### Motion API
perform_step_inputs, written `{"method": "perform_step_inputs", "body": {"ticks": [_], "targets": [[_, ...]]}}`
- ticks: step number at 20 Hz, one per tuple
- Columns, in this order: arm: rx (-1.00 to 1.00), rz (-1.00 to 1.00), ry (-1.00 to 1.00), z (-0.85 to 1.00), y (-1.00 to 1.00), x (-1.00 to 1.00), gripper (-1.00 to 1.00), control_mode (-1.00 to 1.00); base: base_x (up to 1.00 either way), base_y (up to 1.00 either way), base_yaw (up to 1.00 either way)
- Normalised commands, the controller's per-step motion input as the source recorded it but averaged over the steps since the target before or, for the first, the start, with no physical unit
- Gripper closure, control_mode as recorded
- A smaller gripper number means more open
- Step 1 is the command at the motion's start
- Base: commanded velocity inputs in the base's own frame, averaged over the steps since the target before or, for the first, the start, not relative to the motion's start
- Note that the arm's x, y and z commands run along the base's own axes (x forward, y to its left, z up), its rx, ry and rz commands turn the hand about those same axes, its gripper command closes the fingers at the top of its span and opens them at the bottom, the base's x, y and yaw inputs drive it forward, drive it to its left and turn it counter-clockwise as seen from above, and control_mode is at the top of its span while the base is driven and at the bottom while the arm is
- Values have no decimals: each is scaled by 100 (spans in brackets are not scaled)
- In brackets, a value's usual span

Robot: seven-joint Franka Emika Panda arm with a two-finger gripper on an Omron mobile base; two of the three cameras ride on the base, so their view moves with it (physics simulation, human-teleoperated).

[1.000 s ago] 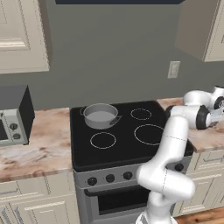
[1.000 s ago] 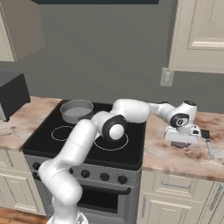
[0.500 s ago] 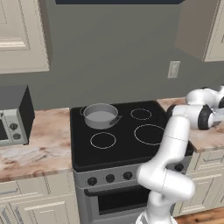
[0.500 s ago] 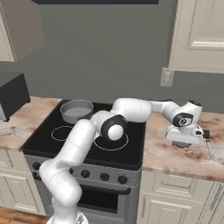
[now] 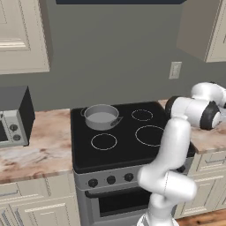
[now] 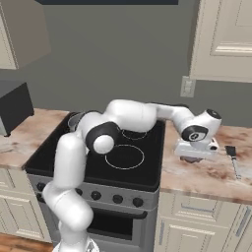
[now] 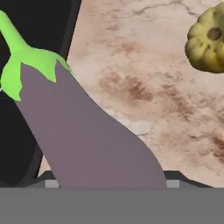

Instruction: Put the eggplant and squash in the pot. Retrieve the spatula and lightly stir the vegetables in the pot.

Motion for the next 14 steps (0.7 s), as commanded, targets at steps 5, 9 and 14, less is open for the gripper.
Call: {"method": "perform_step_inputs", "body": {"ticks": [5,9,14], "targets": [[0,7,-30,58,97,-26,100,-100,0,0,0],[0,2,-25,45,94,-20,100,-100,0,0,0],[0,0,-17,57,98,-6,100,-100,0,0,0]]}}
